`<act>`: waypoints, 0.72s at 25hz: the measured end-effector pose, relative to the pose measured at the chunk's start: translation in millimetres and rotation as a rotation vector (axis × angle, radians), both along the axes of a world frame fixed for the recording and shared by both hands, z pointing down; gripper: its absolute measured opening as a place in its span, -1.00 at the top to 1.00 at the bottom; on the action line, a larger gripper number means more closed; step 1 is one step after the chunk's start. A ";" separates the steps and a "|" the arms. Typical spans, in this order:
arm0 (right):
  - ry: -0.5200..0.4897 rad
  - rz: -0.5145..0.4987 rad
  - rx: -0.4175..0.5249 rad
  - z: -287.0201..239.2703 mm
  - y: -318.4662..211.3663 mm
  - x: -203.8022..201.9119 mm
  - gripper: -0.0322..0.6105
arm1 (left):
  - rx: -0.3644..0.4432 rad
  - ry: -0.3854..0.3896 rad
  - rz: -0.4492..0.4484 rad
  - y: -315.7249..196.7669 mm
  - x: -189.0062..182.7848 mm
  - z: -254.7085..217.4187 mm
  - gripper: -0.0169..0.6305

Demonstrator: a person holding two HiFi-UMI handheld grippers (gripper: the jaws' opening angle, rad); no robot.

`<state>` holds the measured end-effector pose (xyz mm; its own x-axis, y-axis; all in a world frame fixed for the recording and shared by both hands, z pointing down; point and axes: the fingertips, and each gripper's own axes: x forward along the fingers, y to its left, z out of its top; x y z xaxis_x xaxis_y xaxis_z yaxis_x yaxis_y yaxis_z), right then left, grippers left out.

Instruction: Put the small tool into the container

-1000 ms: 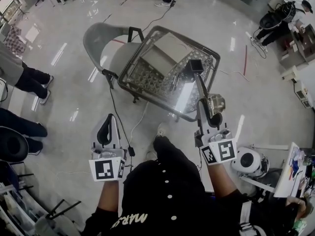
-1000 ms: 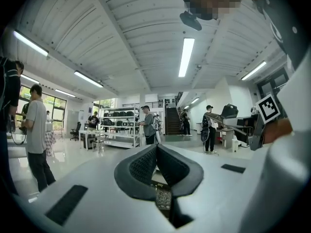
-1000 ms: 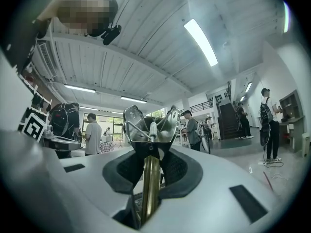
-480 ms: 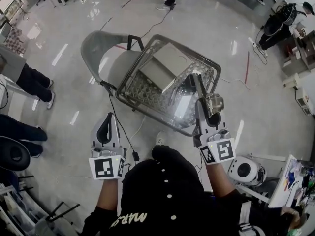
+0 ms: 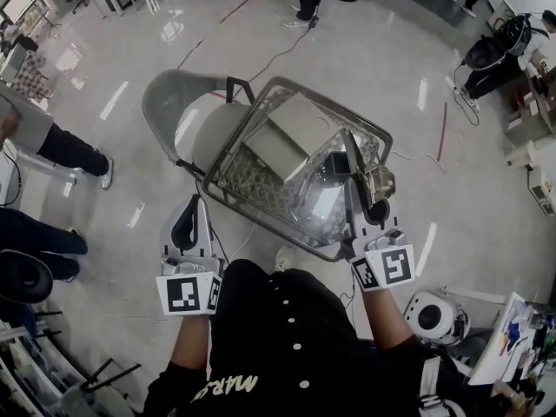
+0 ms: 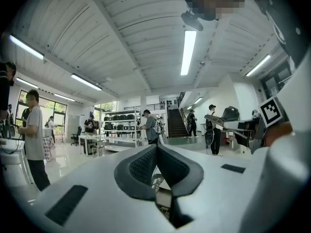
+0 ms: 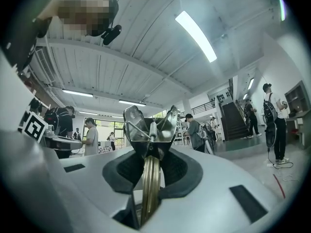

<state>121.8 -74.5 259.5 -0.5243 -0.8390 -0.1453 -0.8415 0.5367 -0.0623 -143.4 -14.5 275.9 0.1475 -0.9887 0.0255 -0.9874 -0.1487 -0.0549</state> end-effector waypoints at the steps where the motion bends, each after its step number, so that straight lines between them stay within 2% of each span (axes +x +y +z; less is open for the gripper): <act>1: 0.000 -0.004 -0.002 0.0 -3.9 0.0 0.62 | 0.001 -0.003 -0.001 -2.5 1.7 -1.0 0.87; 10: 0.014 -0.023 -0.025 7.1 -32.7 -11.0 0.62 | -0.027 -0.005 -0.002 -27.2 -4.1 9.0 0.87; 18: 0.049 0.041 -0.027 16.8 -64.8 -30.3 0.62 | -0.027 0.013 0.111 -83.2 -13.8 21.1 0.87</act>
